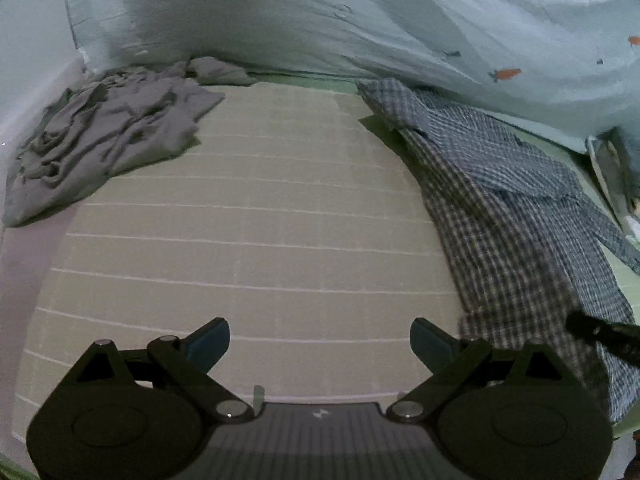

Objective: Fold clothes

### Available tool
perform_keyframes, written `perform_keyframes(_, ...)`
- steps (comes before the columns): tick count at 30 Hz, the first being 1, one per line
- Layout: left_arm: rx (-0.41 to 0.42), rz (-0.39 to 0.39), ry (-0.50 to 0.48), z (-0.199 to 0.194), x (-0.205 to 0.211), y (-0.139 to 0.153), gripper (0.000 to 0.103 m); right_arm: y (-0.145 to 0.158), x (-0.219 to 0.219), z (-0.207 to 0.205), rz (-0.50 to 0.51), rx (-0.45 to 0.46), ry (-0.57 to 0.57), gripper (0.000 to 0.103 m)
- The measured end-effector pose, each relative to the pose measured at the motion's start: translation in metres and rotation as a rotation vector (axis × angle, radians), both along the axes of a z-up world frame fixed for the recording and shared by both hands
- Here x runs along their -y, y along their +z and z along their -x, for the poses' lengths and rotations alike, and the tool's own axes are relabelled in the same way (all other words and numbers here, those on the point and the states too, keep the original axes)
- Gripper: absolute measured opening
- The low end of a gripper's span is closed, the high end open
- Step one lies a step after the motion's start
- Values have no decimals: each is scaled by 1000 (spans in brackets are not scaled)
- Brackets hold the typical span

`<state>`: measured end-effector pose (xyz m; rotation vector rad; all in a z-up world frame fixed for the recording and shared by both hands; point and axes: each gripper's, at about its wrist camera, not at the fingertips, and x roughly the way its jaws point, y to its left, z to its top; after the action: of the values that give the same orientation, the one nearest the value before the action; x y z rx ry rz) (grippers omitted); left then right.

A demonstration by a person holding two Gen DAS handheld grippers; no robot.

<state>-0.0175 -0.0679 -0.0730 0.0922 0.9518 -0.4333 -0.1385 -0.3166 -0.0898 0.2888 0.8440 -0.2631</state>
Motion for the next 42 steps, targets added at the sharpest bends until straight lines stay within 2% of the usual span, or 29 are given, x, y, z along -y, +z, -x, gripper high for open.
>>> perform_keyframes(5, -2, -47, 51, 9, 31, -6, 97, -32, 21, -9, -8, -98, 101, 2)
perform_keyframes(10, -42, -38, 150, 9, 53, -17, 97, -36, 28, -14, 12, -122, 263, 5)
perform_keyframes(12, -58, -36, 180, 9, 63, -20, 97, -31, 39, -16, 2, -105, 286, 26)
perform_keyframes(14, -60, -36, 196, 11, 75, -20, 97, -26, 54, -18, -11, -85, 290, 35)
perform_keyframes(19, -60, -40, 234, -2, 100, -19, 97, -19, 108, -37, -55, -51, 163, 37)
perform_keyframes(21, -60, -39, 251, -13, 108, -20, 97, -16, 131, -42, -48, -32, 102, 45)
perform_keyframes(27, -73, -34, 299, -60, 138, -27, 97, -10, 220, -70, -7, 34, -191, 65)
perform_keyframes(32, -41, -39, 298, -115, 163, -31, 97, -12, 288, -113, 76, 53, -332, 71)
perform_keyframes(36, -63, -70, 312, -153, 176, -37, 97, -25, 334, -145, 75, 7, -402, 71)
perform_keyframes(40, -53, -100, 283, -171, 185, -41, 97, -40, 353, -162, 68, -27, -374, 69)
perform_keyframes(41, -52, -106, 283, -174, 186, -42, 97, -41, 354, -163, 61, -22, -362, 56)
perform_keyframes(42, -51, -106, 275, -177, 187, -42, 97, -41, 355, -165, 46, -9, -343, 33)
